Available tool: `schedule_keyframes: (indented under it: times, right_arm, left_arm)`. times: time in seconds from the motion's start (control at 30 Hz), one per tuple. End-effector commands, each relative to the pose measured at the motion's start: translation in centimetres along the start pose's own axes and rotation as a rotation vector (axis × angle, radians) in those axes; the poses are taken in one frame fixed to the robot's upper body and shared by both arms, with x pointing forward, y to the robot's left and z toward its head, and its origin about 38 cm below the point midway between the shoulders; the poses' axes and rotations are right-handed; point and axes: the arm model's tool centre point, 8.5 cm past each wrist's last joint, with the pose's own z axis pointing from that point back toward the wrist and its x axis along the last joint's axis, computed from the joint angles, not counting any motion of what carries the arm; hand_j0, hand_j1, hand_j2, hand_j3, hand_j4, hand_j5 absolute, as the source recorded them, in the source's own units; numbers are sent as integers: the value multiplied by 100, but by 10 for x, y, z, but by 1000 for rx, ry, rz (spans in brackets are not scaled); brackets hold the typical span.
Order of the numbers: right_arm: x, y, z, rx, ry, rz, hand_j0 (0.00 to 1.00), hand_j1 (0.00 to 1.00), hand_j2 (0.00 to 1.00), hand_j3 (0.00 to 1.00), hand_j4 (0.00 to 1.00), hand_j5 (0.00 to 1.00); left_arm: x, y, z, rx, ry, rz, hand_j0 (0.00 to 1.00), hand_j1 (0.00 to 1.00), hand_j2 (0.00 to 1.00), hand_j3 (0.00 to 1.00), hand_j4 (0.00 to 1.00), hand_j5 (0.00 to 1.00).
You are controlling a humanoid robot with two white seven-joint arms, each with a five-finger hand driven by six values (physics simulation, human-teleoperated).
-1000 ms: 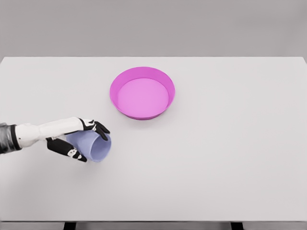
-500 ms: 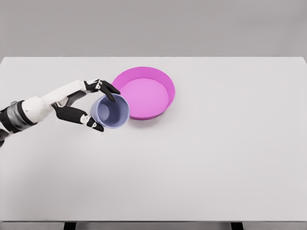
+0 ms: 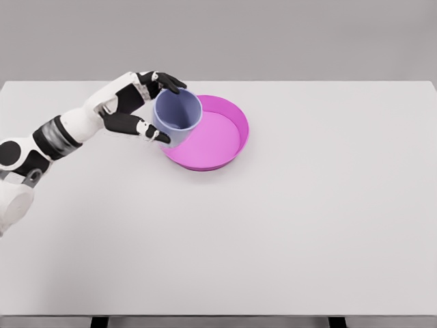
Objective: Flip the cup with left arm and place it on the plate
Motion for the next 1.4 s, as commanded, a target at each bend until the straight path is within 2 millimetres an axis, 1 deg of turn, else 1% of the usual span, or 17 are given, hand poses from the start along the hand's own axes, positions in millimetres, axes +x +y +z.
schedule_keyframes:
  times: [0.0, 0.03, 0.07, 0.2, 0.33, 0.47, 0.53, 0.6, 0.67, 0.73, 0.77, 0.97, 1.03, 1.13, 1.17, 1.23, 1.37]
  right_arm:
    - [0, 0, 0, 0, 0, 2, 100, 100, 100, 100, 100, 100]
    - [0, 0, 0, 0, 0, 0, 100, 100, 100, 100, 100, 100]
    - [0, 0, 0, 0, 0, 0, 100, 100, 100, 100, 100, 100]
    - [1, 0, 0, 0, -1, 0, 100, 100, 100, 100, 100, 100]
    - [0, 0, 0, 0, 0, 0, 100, 100, 100, 100, 100, 100]
    - [0, 0, 0, 0, 0, 0, 100, 100, 100, 100, 100, 100]
    - [0, 0, 0, 0, 0, 0, 100, 100, 100, 100, 100, 100]
    - [0, 0, 0, 0, 0, 0, 100, 100, 100, 100, 100, 100]
    - [0, 0, 0, 0, 0, 0, 100, 100, 100, 100, 100, 100]
    - [0, 0, 0, 0, 0, 0, 100, 100, 100, 100, 100, 100]
    - [0, 0, 0, 1, 0, 2, 100, 100, 100, 100, 100, 100]
    - [0, 0, 0, 0, 0, 0, 100, 100, 100, 100, 100, 100]
    - [0, 0, 0, 0, 0, 2, 100, 100, 100, 100, 100, 100]
    - [0, 0, 0, 1, 0, 2, 100, 100, 100, 100, 100, 100]
    - [0, 0, 0, 0, 0, 0, 100, 100, 100, 100, 100, 100]
    - [0, 0, 0, 0, 0, 0, 100, 100, 100, 100, 100, 100]
    - [0, 0, 0, 0, 0, 2, 100, 100, 100, 100, 100, 100]
  left_arm:
    - [-14, -5, -10, 21, -8, 58, 53, 53, 53, 53, 53, 53]
    - [-12, -6, -15, 24, -27, 74, 52, 52, 52, 52, 52, 52]
    - [-15, -5, -16, 37, -38, 100, 52, 52, 52, 52, 52, 52]
    - [-25, -14, -29, 50, -69, 147, 52, 52, 52, 52, 52, 52]
    - [-42, -18, -46, 77, -75, 199, 52, 52, 52, 52, 52, 52]
    - [-55, -18, -54, 106, -65, 230, 52, 52, 52, 52, 52, 52]
    - [-66, -16, -51, 133, -56, 235, 52, 52, 52, 52, 52, 52]
    - [-68, -10, -50, 152, -59, 216, 52, 52, 52, 52, 52, 52]
    - [-76, -3, -43, 183, -38, 216, 52, 52, 52, 52, 52, 52]
    - [-81, 2, -43, 207, -40, 201, 52, 52, 52, 52, 52, 52]
    - [-87, 0, -44, 217, -34, 211, 52, 52, 52, 52, 52, 52]
    - [-95, -5, -45, 224, -37, 207, 51, 51, 51, 51, 51, 51]
    - [-101, -5, -42, 229, -17, 200, 51, 51, 51, 51, 51, 51]
    - [-113, -12, -44, 230, 13, 208, 51, 51, 51, 51, 51, 51]
    - [-115, -11, -44, 235, 21, 211, 51, 51, 51, 51, 51, 51]
    - [-118, -7, -43, 243, 41, 207, 51, 51, 51, 51, 51, 51]
    - [-120, -11, -46, 238, 40, 195, 51, 51, 51, 51, 51, 51]
